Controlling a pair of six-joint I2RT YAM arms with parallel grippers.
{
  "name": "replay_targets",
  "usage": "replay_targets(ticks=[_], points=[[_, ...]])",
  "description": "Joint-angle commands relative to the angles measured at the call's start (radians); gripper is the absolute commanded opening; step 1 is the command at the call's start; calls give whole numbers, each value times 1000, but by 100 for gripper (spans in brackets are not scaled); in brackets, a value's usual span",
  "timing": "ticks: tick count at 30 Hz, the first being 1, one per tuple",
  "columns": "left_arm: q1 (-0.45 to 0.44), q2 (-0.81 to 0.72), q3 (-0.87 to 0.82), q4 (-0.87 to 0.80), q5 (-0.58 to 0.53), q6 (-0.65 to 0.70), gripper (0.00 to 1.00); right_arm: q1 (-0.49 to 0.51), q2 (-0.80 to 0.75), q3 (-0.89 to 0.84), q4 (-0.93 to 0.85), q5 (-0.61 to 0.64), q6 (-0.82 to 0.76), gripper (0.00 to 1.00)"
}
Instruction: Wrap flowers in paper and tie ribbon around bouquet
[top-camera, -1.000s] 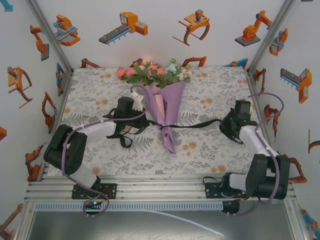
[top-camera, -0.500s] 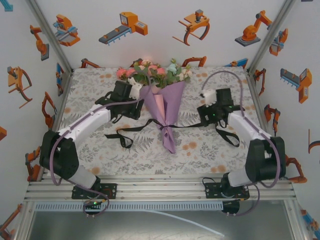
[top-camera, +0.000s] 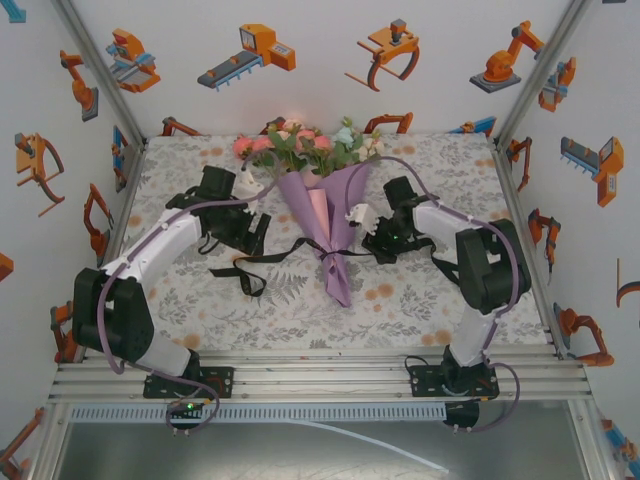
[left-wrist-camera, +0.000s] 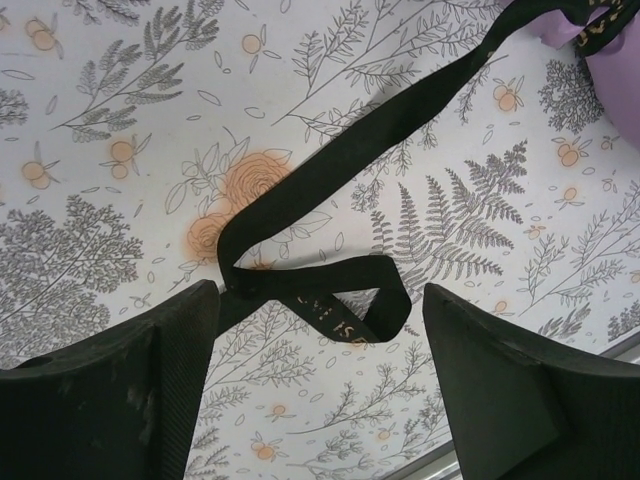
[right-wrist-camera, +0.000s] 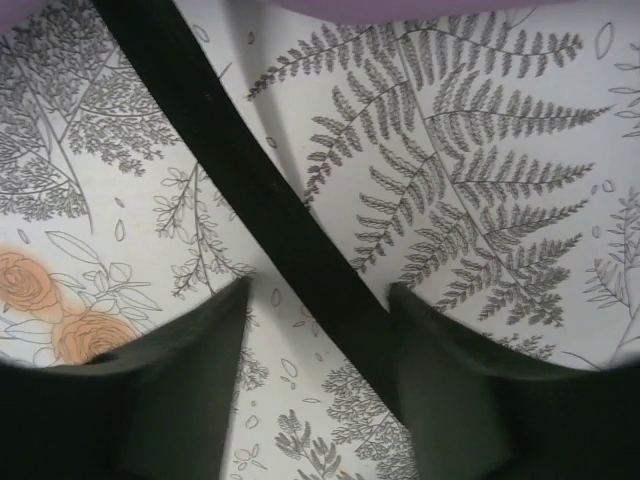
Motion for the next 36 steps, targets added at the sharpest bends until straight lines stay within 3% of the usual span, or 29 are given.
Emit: replay_targets(ticks=[1, 3, 6, 9, 15, 18, 23, 33, 36], points=[[0, -39, -78, 74, 53, 43, 77, 5, 29, 21, -11, -12, -48, 28], [-2, -55, -124, 131, 110, 63, 79, 4, 26, 26, -9, -28, -49, 0], [-36, -53, -154, 219, 172, 79, 81, 3, -15, 23, -4, -78, -42, 0], [-76, 13, -130, 272, 109, 94, 82, 4, -51, 15, 31, -138, -3, 0], [-132, 203, -8, 219, -25, 204, 76, 4, -100, -6, 86, -196, 46, 0], [-133, 280, 49, 151, -2, 245, 70, 4, -116, -8, 85, -193, 46, 0], [-145, 350, 75, 123, -47, 273, 68, 4, -136, -10, 73, -186, 46, 0], [-230, 447, 97, 105, -188, 332, 47, 5, -186, -34, 99, -218, 72, 0], [-243, 479, 89, 116, -233, 336, 29, 3, -199, -47, 112, -217, 82, 0]])
